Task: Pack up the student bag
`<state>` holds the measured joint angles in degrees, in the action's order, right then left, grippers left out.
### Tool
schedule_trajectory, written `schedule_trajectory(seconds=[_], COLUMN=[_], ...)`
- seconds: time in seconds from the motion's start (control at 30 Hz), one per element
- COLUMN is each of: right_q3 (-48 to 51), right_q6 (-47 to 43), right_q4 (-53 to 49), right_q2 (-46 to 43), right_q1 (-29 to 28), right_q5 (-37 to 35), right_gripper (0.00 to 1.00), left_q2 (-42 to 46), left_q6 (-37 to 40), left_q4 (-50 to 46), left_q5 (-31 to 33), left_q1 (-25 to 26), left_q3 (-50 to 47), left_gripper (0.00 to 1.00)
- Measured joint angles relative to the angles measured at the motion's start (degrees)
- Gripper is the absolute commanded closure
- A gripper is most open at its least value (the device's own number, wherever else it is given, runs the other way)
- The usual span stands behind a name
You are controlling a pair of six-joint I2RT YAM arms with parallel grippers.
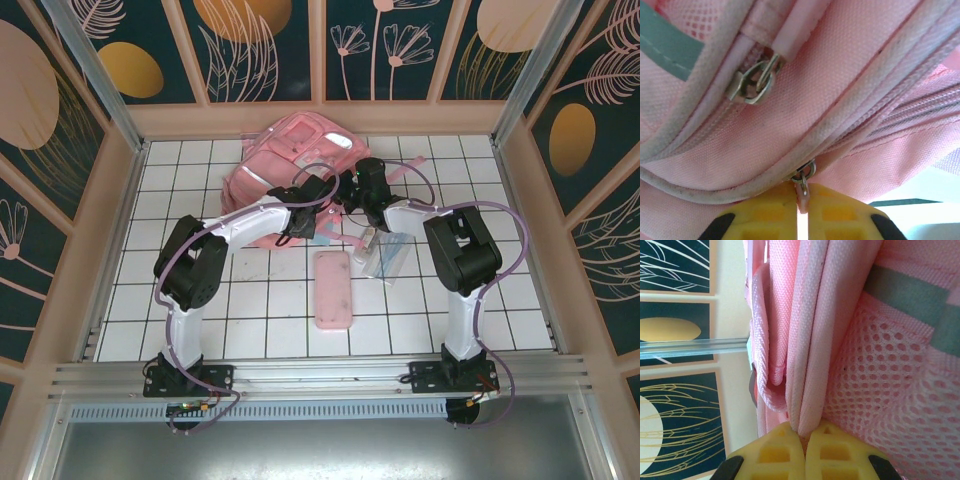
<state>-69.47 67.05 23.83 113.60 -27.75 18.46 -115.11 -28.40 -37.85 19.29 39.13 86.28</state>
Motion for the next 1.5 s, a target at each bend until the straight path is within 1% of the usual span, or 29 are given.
schedule_trajectory(seconds=[0.17, 0.33, 0.47, 0.63, 0.77, 0.87, 0.93, 1.07, 1.2, 1.33, 1.43, 1.5], right_q3=[0.0, 0.0, 0.0, 0.63, 1.07, 1.07, 0.94, 0.09, -0.39, -0.92, -2.45, -4.52], right_q6=[0.0, 0.02, -0.04, -1.66, -3.28, -4.76, -5.66, -7.87, -9.51, -11.3, -12.79, -13.68], right_q4=[0.24, 0.81, 0.92, 0.87, 0.81, 0.55, -0.09, -1.55, -2.49, -4.0, -5.77, -7.06], right_q2=[0.0, 0.0, 0.0, 0.0, -0.09, -0.09, -0.09, -0.09, -0.11, -0.09, 0.0, 0.76], right_q1=[0.11, 0.33, 0.44, 0.5, 0.52, 0.72, 0.83, 1.14, 1.31, 1.66, 2.38, 3.02], right_q5=[0.04, 0.26, 0.92, 2.23, 4.48, 5.01, 5.2, 5.29, 5.44, 5.42, 5.64, 6.14], right_gripper=[1.0, 1.0, 1.0, 1.0, 1.0, 1.0, 1.0, 1.0, 1.0, 1.0, 1.0, 1.0], left_q2=[1.22, 3.89, 5.57, 9.88, 14.78, 17.55, 18.12, 18.08, 18.08, 18.05, 18.36, 19.15], left_q6=[-0.13, -0.09, 0.92, 3.45, 5.53, 6.75, 7.65, 9.35, 10.93, 12.28, 12.5, 12.44], left_q4=[-0.11, -0.02, 1.49, 5.25, 7.65, 6.8, 6.29, 4.59, 2.73, 0.55, 0.79, 1.11], left_q5=[-1.64, -2.34, -3.08, -8.09, -13.27, -15.04, -16.63, -18.88, -18.21, -17.99, -21.42, -23.74], left_q1=[-0.13, -0.33, -1.36, -5.18, -9.68, -13.35, -14.84, -15.19, -15.39, -17.05, -17.46, -16.41], left_q3=[0.0, -0.22, -2.21, -8.83, -14.67, -16.92, -16.96, -16.11, -15.34, -15.37, -15.89, -16.61], left_gripper=[1.0, 1.0, 1.0, 1.0, 1.0, 1.0, 1.0, 1.0, 1.0, 1.0, 1.0, 1.0])
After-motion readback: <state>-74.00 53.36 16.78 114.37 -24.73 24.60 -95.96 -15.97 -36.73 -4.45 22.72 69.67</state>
